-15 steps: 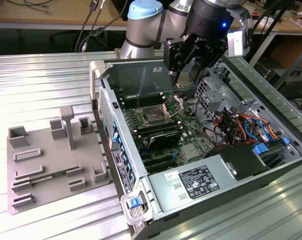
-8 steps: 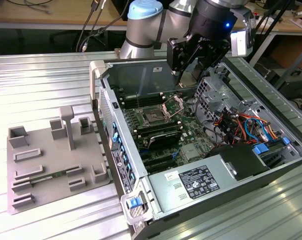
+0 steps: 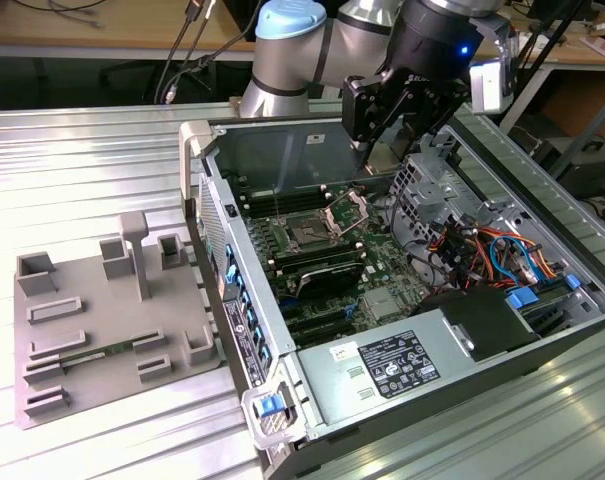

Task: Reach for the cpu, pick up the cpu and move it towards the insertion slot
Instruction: 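Pick up the cpu and move it towards the insertion slot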

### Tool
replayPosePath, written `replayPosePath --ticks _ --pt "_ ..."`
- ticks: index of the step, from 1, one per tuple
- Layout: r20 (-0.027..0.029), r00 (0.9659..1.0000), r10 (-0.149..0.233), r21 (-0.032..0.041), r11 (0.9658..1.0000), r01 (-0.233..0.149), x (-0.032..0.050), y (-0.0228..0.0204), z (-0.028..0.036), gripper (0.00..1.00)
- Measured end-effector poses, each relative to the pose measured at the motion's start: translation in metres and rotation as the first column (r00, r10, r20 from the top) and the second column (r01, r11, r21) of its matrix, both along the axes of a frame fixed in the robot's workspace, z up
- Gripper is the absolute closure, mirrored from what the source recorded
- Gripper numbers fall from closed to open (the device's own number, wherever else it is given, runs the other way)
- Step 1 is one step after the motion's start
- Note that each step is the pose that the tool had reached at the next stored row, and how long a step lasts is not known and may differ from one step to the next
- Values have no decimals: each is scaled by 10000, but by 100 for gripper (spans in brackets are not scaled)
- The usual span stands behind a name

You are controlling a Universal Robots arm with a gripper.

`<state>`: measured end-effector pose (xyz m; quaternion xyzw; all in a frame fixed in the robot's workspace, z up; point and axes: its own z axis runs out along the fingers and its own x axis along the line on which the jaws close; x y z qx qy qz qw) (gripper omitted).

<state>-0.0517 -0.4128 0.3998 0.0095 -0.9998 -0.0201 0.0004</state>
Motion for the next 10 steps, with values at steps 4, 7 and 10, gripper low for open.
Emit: replayPosePath --ticks 4,7,10 --pt "0 10000 0 0 10000 0 41 0 0 45" --pt "0 10000 0 1 10000 0 73 0 -1 45" --pt "0 10000 0 1 10000 0 92 0 -1 45"
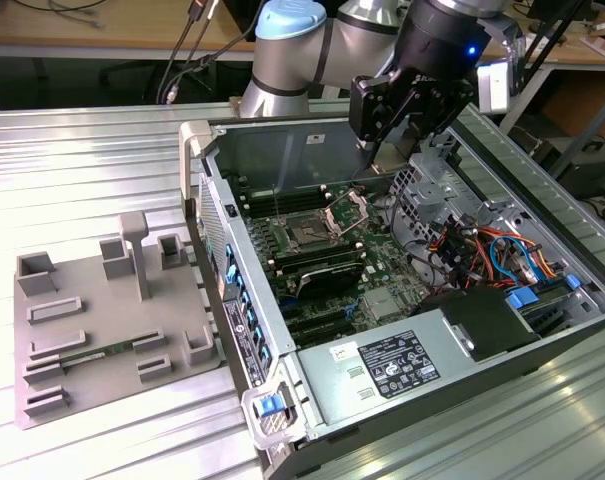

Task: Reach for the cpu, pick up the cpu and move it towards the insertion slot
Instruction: 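Pick up the cpu and move it towards the insertion slot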

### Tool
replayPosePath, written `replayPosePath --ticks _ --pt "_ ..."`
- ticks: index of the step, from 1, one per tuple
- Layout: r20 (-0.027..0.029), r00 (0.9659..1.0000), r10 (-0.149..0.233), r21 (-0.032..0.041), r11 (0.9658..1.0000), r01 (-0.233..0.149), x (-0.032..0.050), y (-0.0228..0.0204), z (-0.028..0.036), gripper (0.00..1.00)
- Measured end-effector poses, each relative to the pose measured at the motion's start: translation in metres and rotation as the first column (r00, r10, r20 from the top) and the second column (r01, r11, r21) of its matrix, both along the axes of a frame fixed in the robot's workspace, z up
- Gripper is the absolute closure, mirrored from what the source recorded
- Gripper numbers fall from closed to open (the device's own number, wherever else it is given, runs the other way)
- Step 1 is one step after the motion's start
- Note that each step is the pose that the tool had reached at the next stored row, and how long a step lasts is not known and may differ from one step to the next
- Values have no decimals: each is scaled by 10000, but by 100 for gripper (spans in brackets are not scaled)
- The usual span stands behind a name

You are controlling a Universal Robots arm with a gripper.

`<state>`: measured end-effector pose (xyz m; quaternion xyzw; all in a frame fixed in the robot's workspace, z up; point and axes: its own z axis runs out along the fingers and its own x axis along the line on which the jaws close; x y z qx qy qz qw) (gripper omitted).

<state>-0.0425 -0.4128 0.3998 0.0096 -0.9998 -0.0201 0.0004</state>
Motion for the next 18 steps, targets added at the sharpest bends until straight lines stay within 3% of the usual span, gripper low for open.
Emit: replayPosePath --ticks 18 --pt "0 10000 -1 0 10000 1 129 1 -7 45"
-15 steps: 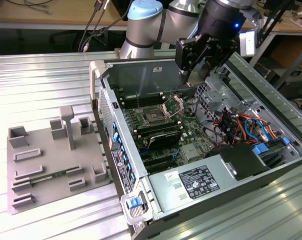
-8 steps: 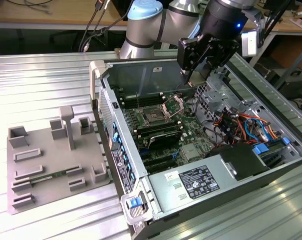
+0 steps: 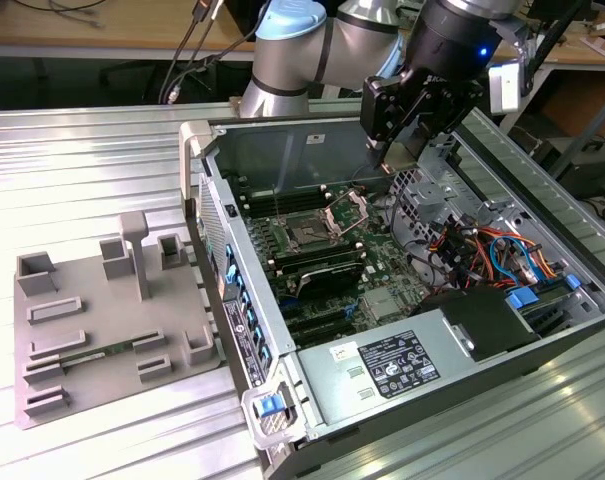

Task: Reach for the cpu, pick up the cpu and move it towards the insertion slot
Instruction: 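Pick up the cpu and move it towards the insertion slot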

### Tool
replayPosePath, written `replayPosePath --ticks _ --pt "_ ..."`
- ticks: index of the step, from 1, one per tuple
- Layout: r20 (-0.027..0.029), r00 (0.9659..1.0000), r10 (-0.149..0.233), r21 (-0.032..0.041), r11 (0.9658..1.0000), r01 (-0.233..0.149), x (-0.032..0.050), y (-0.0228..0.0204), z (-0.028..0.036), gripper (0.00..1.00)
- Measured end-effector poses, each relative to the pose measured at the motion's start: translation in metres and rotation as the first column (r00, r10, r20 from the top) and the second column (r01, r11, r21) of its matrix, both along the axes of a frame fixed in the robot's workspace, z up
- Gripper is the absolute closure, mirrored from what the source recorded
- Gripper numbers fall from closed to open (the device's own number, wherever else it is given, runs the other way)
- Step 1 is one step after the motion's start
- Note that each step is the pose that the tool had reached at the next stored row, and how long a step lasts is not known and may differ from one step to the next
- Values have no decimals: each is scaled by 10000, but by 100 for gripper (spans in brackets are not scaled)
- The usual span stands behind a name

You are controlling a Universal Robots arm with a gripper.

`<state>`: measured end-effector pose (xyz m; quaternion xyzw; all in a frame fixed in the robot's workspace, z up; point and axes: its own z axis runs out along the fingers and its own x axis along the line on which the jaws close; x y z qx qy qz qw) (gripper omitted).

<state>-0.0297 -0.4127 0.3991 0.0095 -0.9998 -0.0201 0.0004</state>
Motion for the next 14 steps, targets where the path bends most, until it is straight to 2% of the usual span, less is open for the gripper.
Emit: replayPosePath --ticks 5,9,14 --pt "0 10000 6 19 10000 -6 4 14 -2 45" --pt "1 10000 4 160 9999 -4 3 19 -3 45" --pt "0 10000 5 163 9999 -5 3 19 -6 45"
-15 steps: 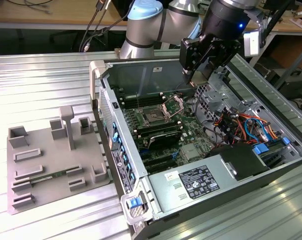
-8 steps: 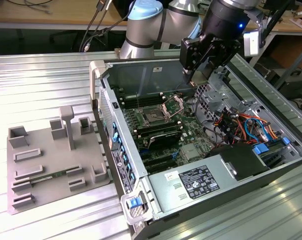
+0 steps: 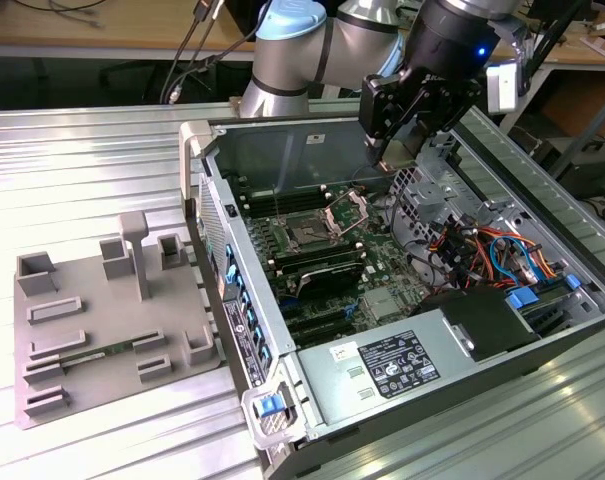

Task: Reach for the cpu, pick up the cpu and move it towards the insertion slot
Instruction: 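Pick up the cpu and move it towards the insertion slot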

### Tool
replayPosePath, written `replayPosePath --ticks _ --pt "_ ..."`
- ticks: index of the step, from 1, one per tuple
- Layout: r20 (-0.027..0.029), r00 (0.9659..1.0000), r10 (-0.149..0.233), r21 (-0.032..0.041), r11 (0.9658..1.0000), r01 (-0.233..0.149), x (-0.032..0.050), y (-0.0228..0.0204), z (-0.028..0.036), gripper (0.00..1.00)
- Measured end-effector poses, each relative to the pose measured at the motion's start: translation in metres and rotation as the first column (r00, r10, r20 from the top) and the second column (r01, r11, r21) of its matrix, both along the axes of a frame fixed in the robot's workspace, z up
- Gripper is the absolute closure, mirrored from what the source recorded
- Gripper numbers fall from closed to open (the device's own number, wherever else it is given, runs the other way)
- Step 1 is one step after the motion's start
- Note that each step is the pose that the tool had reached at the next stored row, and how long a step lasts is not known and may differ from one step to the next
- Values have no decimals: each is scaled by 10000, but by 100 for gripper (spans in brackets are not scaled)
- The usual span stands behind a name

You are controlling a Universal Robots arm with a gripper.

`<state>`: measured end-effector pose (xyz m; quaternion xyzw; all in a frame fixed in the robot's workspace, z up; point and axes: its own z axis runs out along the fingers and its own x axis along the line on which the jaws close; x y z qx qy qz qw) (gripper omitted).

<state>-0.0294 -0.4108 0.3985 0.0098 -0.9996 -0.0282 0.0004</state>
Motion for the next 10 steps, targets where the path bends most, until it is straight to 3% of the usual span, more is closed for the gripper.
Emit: replayPosePath --ticks 10 --pt "0 10000 -1 0 10000 1 0 0 -30 45"
